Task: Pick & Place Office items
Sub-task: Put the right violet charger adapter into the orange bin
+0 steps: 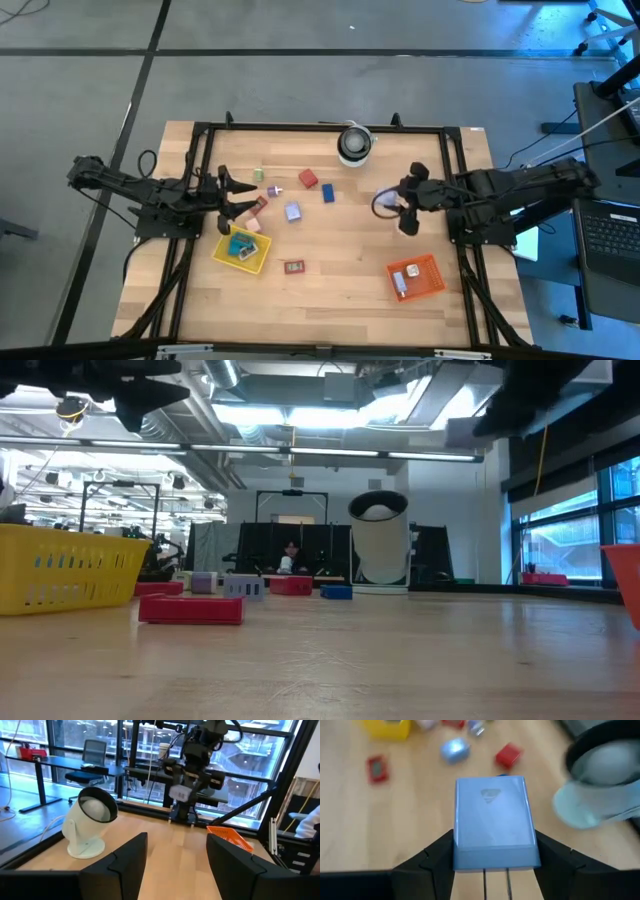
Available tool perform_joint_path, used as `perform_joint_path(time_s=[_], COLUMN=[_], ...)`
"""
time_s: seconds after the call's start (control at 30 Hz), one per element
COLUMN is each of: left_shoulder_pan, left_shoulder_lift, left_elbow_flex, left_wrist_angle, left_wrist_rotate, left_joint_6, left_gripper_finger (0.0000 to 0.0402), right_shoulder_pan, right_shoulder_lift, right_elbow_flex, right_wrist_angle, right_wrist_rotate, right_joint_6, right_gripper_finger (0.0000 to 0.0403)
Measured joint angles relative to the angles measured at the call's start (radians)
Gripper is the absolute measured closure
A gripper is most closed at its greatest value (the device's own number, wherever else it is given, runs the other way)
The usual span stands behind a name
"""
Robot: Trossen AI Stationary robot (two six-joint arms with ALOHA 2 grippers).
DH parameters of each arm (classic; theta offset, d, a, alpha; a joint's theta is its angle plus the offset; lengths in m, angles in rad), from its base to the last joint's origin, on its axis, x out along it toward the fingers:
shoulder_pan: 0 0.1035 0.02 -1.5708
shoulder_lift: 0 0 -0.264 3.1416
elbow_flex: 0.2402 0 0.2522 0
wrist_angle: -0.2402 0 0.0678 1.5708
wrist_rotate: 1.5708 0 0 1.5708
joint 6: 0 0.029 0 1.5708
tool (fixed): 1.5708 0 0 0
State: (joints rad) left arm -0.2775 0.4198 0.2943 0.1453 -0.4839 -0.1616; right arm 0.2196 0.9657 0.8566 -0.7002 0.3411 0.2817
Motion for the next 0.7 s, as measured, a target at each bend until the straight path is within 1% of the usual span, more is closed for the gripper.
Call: perform_joint_path(time_s=[0.17, 0.23, 0.43, 0.63, 0.7], left_shoulder_pan=[0.000, 0.000, 0.000, 0.000, 0.000], left_shoulder_lift=[0.003, 0.003, 0.005, 0.005, 0.005], left_elbow_flex=[0.000, 0.000, 0.000, 0.000, 0.000], left_wrist_angle=[0.020, 0.022, 0.040, 0.076, 0.077], left_wrist_rotate=[0.015, 0.014, 0.014, 0.015, 0.014], left_joint_6=[0.018, 0.018, 0.018, 0.037, 0.042], left_gripper_finger=[0.0203, 0.0203, 0.0203, 0.0203, 0.0203], right_shoulder_pan=[0.093, 0.131, 0.244, 0.341, 0.361], right_shoulder_lift=[0.002, 0.002, 0.030, 0.109, 0.136], right_elbow_flex=[0.000, 0.000, 0.000, 0.000, 0.000], right_wrist_angle=[0.003, 0.019, 0.014, -0.009, -0.023], right_wrist_rotate=[-0.145, -0.188, -0.223, -0.260, -0.289], right_joint_6=[0.032, 0.072, 0.242, 0.386, 0.425], right_gripper_finger=[0.0191, 0.0191, 0.0191, 0.0191, 0.0191])
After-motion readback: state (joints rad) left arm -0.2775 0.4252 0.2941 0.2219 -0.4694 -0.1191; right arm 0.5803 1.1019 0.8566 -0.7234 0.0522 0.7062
